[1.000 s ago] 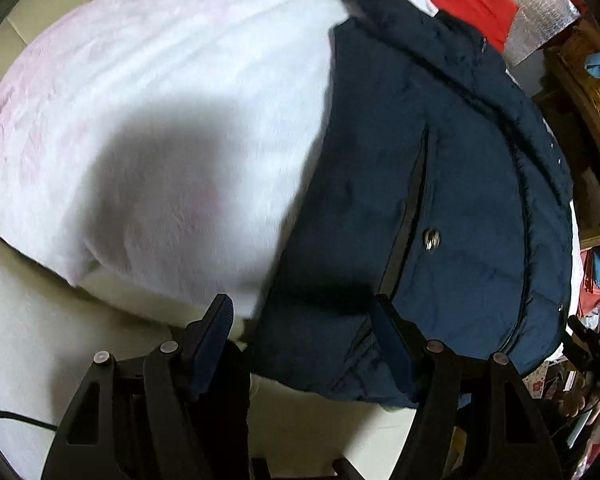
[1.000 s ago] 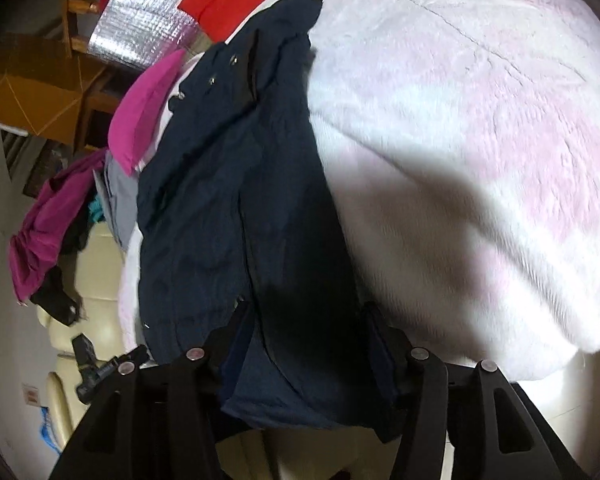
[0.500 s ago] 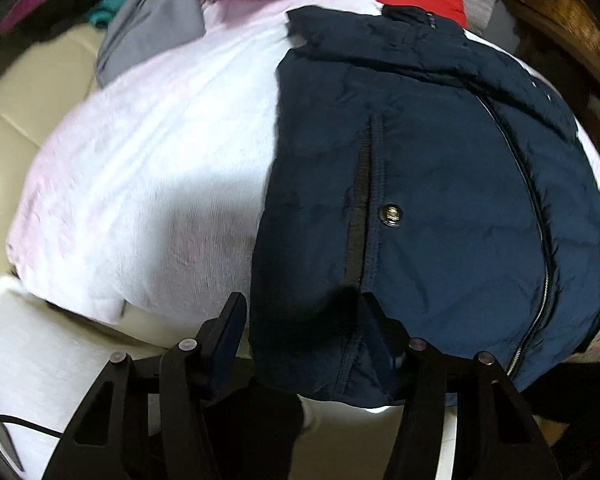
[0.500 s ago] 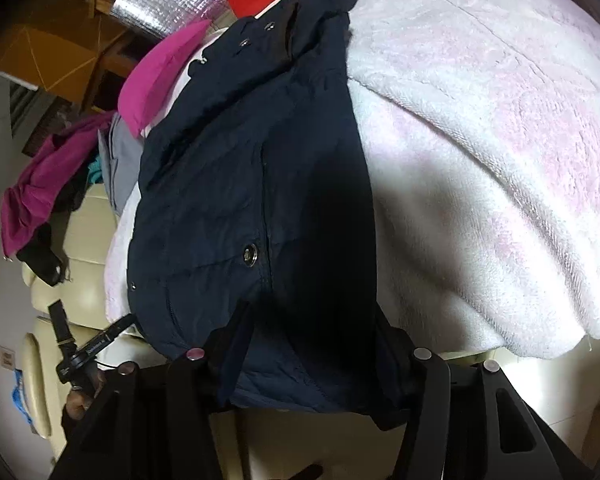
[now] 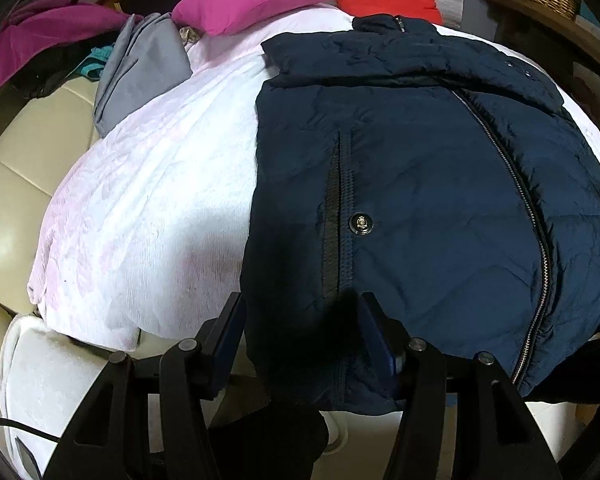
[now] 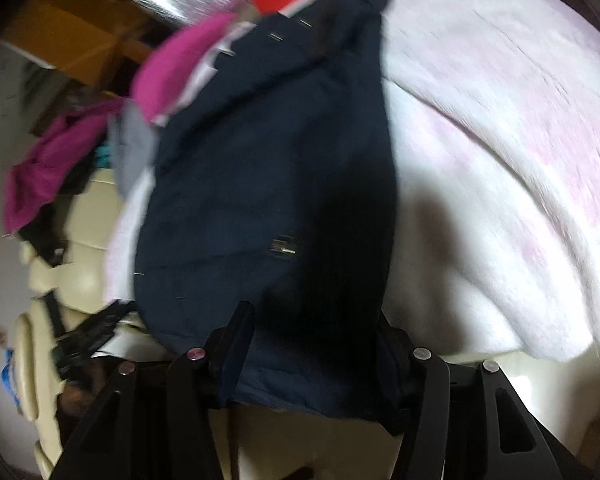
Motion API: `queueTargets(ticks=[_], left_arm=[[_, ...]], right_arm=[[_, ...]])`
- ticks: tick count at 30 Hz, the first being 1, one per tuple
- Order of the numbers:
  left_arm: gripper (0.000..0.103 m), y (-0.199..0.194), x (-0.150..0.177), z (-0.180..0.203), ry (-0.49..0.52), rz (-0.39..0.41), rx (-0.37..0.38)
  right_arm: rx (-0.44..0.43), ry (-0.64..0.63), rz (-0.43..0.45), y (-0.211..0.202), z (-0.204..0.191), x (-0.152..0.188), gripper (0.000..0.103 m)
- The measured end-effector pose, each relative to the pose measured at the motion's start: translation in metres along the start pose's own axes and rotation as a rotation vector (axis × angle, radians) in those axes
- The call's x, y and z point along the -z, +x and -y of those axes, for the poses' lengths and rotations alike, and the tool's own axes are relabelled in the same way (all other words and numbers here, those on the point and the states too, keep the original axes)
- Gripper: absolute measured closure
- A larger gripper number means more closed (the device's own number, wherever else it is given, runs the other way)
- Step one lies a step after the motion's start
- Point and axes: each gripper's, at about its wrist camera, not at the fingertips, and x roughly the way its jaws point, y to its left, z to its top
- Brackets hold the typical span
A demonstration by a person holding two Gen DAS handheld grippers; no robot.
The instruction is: Fold large clothes
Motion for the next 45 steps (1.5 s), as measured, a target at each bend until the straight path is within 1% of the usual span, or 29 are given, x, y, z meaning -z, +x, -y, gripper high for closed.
queueTargets(ticks=[3,6,8,10,11,13,14,16,18,21,23,24,25,26,27,28,29,31,32,34,35,36,37,38,40,42,45], left_arm=[[0.044,-0.004,0.001,0.001,0.01,0.007,0.0],[0.044,-0.008,0.004,0.004,0.023,0.013,-0.005],[0.044,-0.003,0.001,0.004,0.029,0.013,-0.006],[0.044,-0.006,0.004,0.003,0.03,0.009,-0.007],[0.044,-0.006,0.004,0.003,0.029,0.002,-0.007],[0.04,-0.002,0.004,0.001,0.022,-0.019,-0.003],[0.036,0.001,0.004,0.0,0.015,-0.035,0.005],[0.035,0.006,0.004,-0.003,-0.007,-0.068,0.033],[0.032,0.011,0.005,-0.008,-0.049,-0.101,0.081],[0.031,0.018,0.007,-0.019,-0.129,-0.134,0.185],[0.032,0.017,0.008,-0.025,-0.175,-0.124,0.261],[0.032,0.014,0.008,-0.027,-0.193,-0.104,0.308],[0.036,0.011,0.008,-0.028,-0.201,-0.088,0.345],[0.05,0.006,0.008,-0.028,-0.202,-0.063,0.392],[0.056,0.004,0.008,-0.027,-0.196,-0.053,0.41],[0.06,0.003,0.008,-0.026,-0.189,-0.051,0.416],[0.06,0.003,0.009,-0.025,-0.188,-0.054,0.402],[0.06,0.009,0.01,-0.029,-0.208,-0.08,0.35],[0.059,0.014,0.012,-0.034,-0.238,-0.101,0.324],[0.052,0.02,0.013,-0.043,-0.292,-0.132,0.312],[0.045,0.021,0.015,-0.048,-0.324,-0.141,0.316],[0.038,0.022,0.016,-0.054,-0.355,-0.142,0.311],[0.036,0.022,0.016,-0.058,-0.379,-0.143,0.302],[0.03,0.024,0.017,-0.062,-0.397,-0.146,0.29],[0.027,0.03,0.017,-0.067,-0.421,-0.161,0.267],[0.025,0.039,0.018,-0.069,-0.432,-0.189,0.274],[0.025,0.045,0.016,-0.069,-0.424,-0.196,0.28]], right_arm=[[0.002,-0.016,-0.001,-0.001,-0.001,0.002,0.043],[0.035,-0.018,-0.022,0.009,-0.003,0.001,0.043],[0.051,-0.02,-0.031,0.015,-0.006,0.002,0.043],[0.053,-0.02,-0.035,0.017,-0.006,0.001,0.04],[0.052,-0.021,-0.036,0.019,-0.007,0.001,0.04],[0.053,-0.021,-0.038,0.02,-0.007,0.001,0.037],[0.055,-0.021,-0.038,0.021,-0.007,0.001,0.037],[0.054,-0.021,-0.038,0.021,-0.007,0.001,0.036],[0.052,-0.018,-0.037,0.019,-0.004,0.002,0.036],[0.038,-0.013,-0.03,0.017,0.0,0.003,0.036],[0.02,-0.013,-0.032,0.015,0.002,0.006,0.037],[0.002,-0.019,-0.035,0.014,0.002,0.008,0.044],[-0.015,-0.038,-0.026,0.011,0.0,0.011,0.052],[-0.028,-0.056,-0.015,0.007,-0.002,0.013,0.055],[-0.05,-0.07,-0.002,0.003,-0.005,0.015,0.057],[-0.074,-0.078,0.01,0.0,-0.006,0.018,0.057],[-0.088,-0.081,0.015,-0.002,-0.007,0.02,0.057],[-0.085,-0.065,0.011,0.001,-0.004,0.024,0.057],[-0.071,-0.048,-0.006,0.007,-0.002,0.024,0.057],[-0.045,-0.027,-0.029,0.016,0.003,0.026,0.057],[-0.032,-0.016,-0.033,0.019,0.004,0.027,0.056],[-0.024,-0.001,-0.035,0.022,0.006,0.028,0.05],[-0.03,0.012,-0.052,0.026,0.007,0.029,0.045],[-0.032,0.014,-0.059,0.027,0.006,0.03,0.045],[-0.022,0.005,-0.054,0.027,0.006,0.031,0.045],[-0.037,0.006,-0.056,0.031,0.002,0.032,0.045],[-0.045,0.009,-0.062,0.032,0.004,0.032,0.046]])
